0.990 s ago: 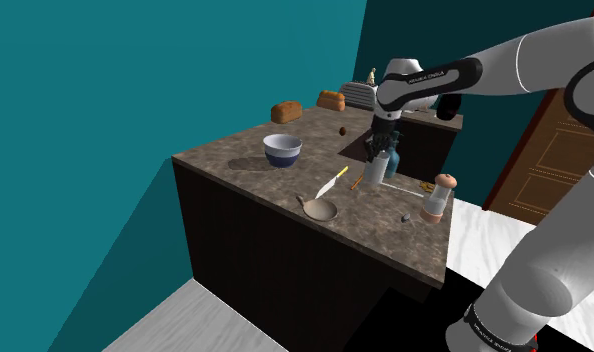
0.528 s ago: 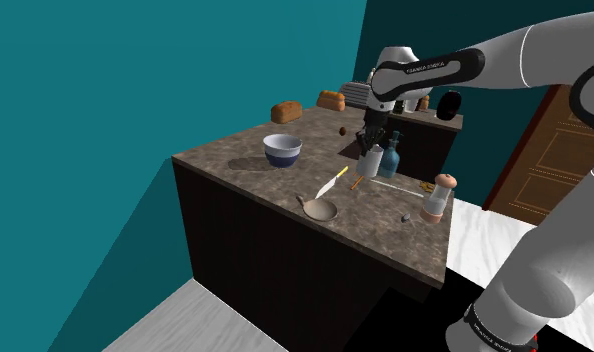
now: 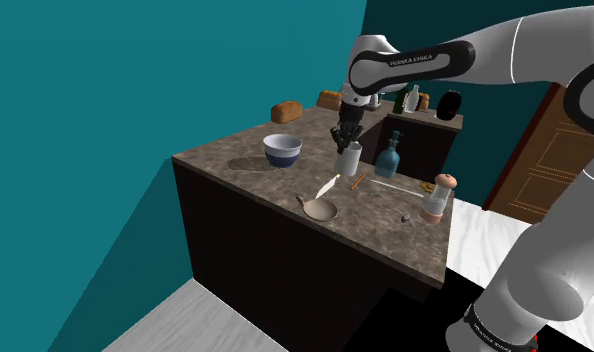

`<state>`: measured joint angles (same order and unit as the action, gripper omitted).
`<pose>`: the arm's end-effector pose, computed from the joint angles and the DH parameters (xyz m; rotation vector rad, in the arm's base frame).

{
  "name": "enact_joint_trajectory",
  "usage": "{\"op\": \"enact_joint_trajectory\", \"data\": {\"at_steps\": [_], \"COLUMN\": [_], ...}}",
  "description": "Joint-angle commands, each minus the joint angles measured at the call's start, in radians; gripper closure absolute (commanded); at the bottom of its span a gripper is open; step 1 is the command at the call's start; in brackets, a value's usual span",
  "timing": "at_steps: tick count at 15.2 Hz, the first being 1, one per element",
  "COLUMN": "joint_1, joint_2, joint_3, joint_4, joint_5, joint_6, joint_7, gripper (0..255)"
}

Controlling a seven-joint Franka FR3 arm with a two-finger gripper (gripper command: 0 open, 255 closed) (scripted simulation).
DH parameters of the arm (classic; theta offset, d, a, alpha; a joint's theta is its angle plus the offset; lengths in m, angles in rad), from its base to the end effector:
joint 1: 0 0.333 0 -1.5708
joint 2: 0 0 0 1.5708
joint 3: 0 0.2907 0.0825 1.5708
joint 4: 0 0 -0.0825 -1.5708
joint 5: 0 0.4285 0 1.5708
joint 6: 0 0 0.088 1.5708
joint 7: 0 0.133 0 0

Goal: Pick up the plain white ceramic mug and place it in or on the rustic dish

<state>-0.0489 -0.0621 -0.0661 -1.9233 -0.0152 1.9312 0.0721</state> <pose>0.5914 -0.0702 0.4580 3.1149 -0.2846 0.1090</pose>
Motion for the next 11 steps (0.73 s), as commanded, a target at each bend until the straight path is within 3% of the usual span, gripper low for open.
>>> {"op": "enact_joint_trajectory", "data": {"at_steps": [1,6,11], "joint_1": [0.021,0.073,0.075], "joint_2": [0.01,0.076,0.08], "joint_3": [0.024,0.08,0.081], "joint_4": [0.027,0.139,0.091], "joint_5": [-0.001,-0.007,-0.007], "joint_6": [-0.018,-0.066,-0.014], "joint_7": [0.046,0.155,0.159], "gripper": [255,255,255]}}
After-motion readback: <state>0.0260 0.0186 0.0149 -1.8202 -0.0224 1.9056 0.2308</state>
